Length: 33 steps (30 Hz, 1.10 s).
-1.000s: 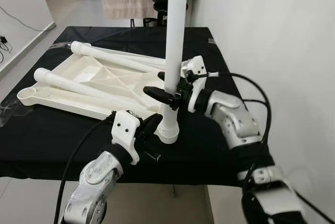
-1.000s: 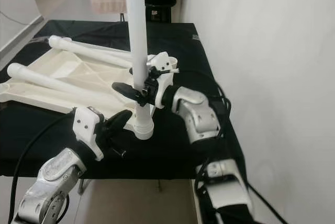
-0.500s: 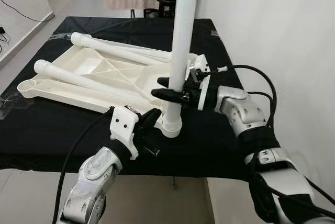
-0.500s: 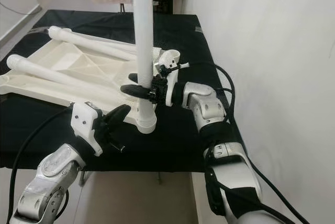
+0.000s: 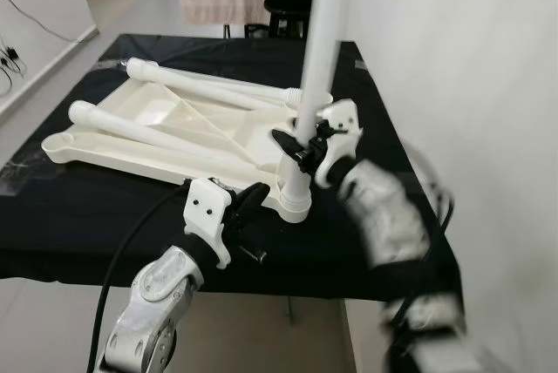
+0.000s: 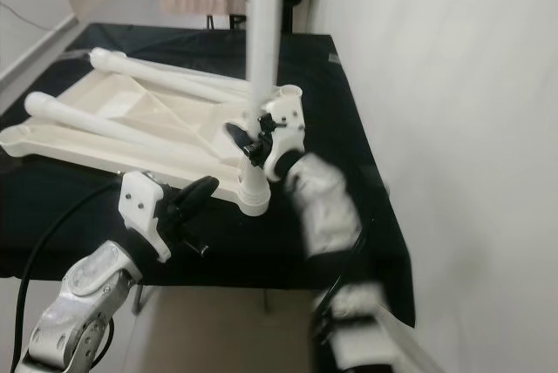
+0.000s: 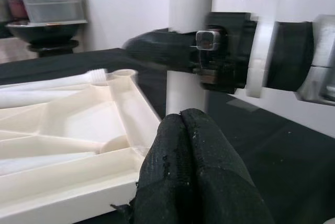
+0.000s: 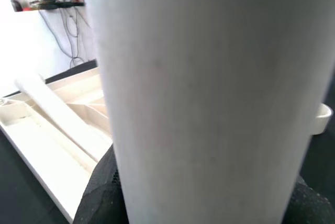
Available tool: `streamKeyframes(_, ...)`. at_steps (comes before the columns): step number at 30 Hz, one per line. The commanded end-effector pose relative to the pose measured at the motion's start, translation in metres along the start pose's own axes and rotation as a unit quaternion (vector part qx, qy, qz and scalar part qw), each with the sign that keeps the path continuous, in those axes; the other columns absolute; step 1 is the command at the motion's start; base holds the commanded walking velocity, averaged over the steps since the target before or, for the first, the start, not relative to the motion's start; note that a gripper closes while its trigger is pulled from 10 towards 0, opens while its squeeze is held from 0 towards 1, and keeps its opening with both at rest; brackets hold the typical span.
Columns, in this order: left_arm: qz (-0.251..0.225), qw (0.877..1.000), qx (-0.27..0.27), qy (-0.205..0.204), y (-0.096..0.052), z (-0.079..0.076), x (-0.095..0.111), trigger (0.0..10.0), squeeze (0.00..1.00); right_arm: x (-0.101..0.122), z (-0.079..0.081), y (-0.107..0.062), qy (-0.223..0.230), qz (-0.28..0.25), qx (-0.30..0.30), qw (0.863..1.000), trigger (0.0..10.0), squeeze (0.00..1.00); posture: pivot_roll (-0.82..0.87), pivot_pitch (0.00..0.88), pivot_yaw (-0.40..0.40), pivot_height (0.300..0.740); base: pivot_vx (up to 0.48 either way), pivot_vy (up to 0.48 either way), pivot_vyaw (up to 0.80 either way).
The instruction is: Building children table
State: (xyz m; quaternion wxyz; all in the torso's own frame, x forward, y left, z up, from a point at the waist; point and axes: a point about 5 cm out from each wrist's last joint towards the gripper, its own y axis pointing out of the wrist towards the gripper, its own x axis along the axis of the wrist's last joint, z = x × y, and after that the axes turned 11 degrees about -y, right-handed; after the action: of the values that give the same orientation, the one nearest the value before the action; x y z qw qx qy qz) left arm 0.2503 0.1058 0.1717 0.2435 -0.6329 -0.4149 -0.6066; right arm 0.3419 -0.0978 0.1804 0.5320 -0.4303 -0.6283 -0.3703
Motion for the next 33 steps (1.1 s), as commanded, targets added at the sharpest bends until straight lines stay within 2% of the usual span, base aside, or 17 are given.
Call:
streamKeyframes(1,0.007,1.0,0.004,0.004,-0.003,0.003,-0.002,10.0,0.0,-0.04,0.011,-0.012,0.009,0.098,0.027,0.995,0.0,0.0,0.01,0.078,-0.049,0.74,0.0,0.0,0.0)
streamKeyframes(3,0.009,1.0,0.002,0.002,-0.002,0.002,-0.003,10.0,0.0,-0.035,0.007,-0.003,-0.017,0.084,0.051,0.995,0.0,0.0,0.01,0.069,-0.05,0.74,0.0,0.0,0.0)
streamKeyframes(6,0.007,1.0,-0.002,0.0,-0.001,-0.001,-0.003,10.0,0.0,-0.028,0.008,0.007,-0.011,0.068,0.088,0.994,0.0,0.0,0.02,0.07,-0.057,0.74,0.0,0.0,0.0)
streamKeyframes(7,0.008,1.0,-0.001,0.0,-0.001,0.0,-0.003,10.0,0.0,-0.024,0.012,0.009,-0.006,0.062,0.114,0.992,10.0,0.0,0.02,0.066,-0.058,0.74,0.0,0.0,0.0)
streamKeyframes(8,0.008,1.0,0.0,0.001,-0.001,0.0,-0.003,10.0,0.0,-0.021,0.015,0.01,-0.004,0.058,0.131,0.99,10.0,0.0,0.02,0.066,-0.058,0.74,0.0,0.0,0.0)
streamKeyframes(9,0.009,1.0,0.002,0.002,-0.002,0.001,-0.003,10.0,0.0,-0.016,0.016,0.011,0.003,0.051,0.14,0.989,10.0,1.0,0.02,0.063,-0.057,0.74,0.0,0.0,0.0)
streamKeyframes(12,0.007,1.0,0.003,0.003,-0.001,0.002,-0.002,10.0,0.0,-0.008,0.019,0.013,0.002,0.038,0.171,0.985,10.0,1.0,0.02,0.063,-0.058,0.74,0.0,0.0,0.0)
streamKeyframes(13,0.006,1.0,0.003,0.003,0.0,0.002,-0.002,10.0,0.0,-0.004,0.022,0.013,-0.009,0.034,0.196,0.98,10.0,0.81,0.02,0.064,-0.059,0.74,0.0,0.0,0.0)
streamKeyframes(16,0.004,1.0,0.002,0.002,0.001,0.002,-0.001,10.0,0.0,0.0,0.025,0.012,-0.025,0.025,0.25,0.968,10.0,0.81,0.01,0.062,-0.059,0.74,0.0,0.0,0.0)
streamKeyframes(17,0.004,1.0,0.002,0.001,0.001,0.001,-0.002,10.0,0.0,0.005,0.021,0.014,-0.034,0.01,0.262,0.964,10.0,0.0,0.02,0.061,-0.059,0.74,0.0,0.0,0.0)
streamKeyframes(18,0.004,1.0,0.0,0.0,0.002,0.0,-0.003,10.0,0.0,0.017,0.008,0.019,-0.033,-0.024,0.307,0.951,10.0,0.0,0.02,0.058,-0.063,0.74,0.0,0.0,0.0)
streamKeyframes(24,0.002,1.0,-0.001,0.001,0.003,-0.002,-0.003,10.0,0.0,0.031,-0.016,0.023,-0.037,-0.043,0.384,0.922,10.0,0.0,0.03,0.06,-0.077,0.74,0.0,0.0,0.0)
streamKeyframes(28,0.002,1.0,0.001,0.001,0.003,-0.001,-0.002,10.0,0.0,0.032,-0.022,0.022,-0.036,-0.041,0.404,0.913,10.0,0.0,0.04,0.063,-0.08,0.74,0.0,0.0,0.0)
streamKeyframes(29,0.003,1.0,0.003,0.002,0.002,-0.001,-0.002,10.0,0.0,0.032,-0.027,0.022,-0.032,-0.035,0.41,0.911,4.4,0.0,0.04,0.065,-0.08,0.74,0.0,0.0,0.0)
streamKeyframes(30,0.003,1.0,0.003,0.002,0.002,-0.001,-0.002,10.0,0.0,0.032,-0.028,0.022,-0.03,-0.034,0.415,0.909,4.4,0.0,0.04,0.065,-0.08,0.74,0.0,0.0,0.0)
streamKeyframes(31,0.003,1.0,0.004,0.002,0.002,-0.001,-0.002,10.0,0.0,0.032,-0.029,0.022,-0.029,-0.034,0.418,0.907,0.0,0.0,0.04,0.065,-0.08,0.74,0.0,0.0,0.0)
streamKeyframes(33,0.002,1.0,0.004,0.001,0.001,-0.001,-0.002,10.0,0.0,0.032,-0.03,0.021,-0.022,-0.042,0.436,0.899,0.0,0.0,0.04,0.066,-0.078,0.74,0.0,0.0,0.0)
